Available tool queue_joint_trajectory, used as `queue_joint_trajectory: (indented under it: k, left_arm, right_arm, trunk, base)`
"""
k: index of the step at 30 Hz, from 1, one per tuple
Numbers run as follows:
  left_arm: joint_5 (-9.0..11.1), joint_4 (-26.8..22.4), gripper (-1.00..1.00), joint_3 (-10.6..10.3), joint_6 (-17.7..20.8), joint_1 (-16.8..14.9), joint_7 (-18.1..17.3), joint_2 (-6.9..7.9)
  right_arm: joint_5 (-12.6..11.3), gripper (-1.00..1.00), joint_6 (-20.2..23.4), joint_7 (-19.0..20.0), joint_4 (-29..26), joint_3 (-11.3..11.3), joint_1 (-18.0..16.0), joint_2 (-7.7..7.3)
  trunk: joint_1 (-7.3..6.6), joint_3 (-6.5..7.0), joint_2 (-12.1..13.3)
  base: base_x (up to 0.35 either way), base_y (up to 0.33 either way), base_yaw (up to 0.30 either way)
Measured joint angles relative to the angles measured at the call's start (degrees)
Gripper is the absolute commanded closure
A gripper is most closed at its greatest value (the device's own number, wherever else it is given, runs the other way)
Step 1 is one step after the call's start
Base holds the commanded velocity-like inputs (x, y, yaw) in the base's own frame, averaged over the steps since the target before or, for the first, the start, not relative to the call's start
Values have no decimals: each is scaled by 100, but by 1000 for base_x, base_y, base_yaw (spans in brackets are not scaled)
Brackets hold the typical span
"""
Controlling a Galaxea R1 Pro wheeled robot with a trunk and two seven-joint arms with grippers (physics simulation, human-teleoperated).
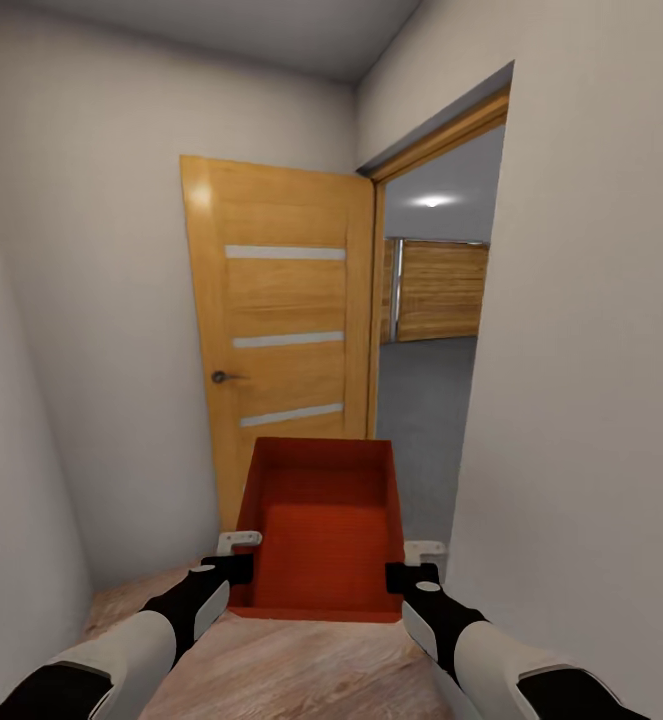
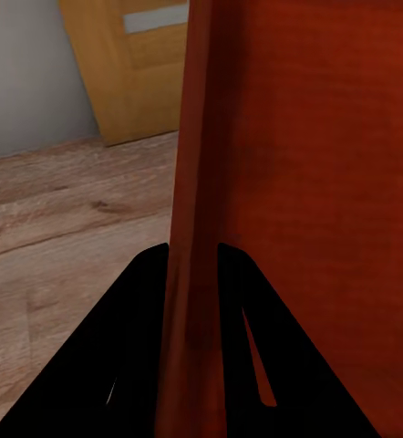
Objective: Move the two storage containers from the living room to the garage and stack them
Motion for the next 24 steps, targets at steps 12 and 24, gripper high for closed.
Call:
queue_joint_trajectory:
  k: [12,24]
  left_arm:
    - [1,10,100,-17,22,-2,6,-1]
    - [1,12,100,-16,21,-2,6,-1]
  right_arm:
    - [4,100,2,-15,28,-19,0,7]
    - [3,100,2,-16,28,-18,0,7]
  trunk:
    - [0,0,0]
    - [0,0,0]
  base:
    - [193,268,-162]
    - [197,268,-253]
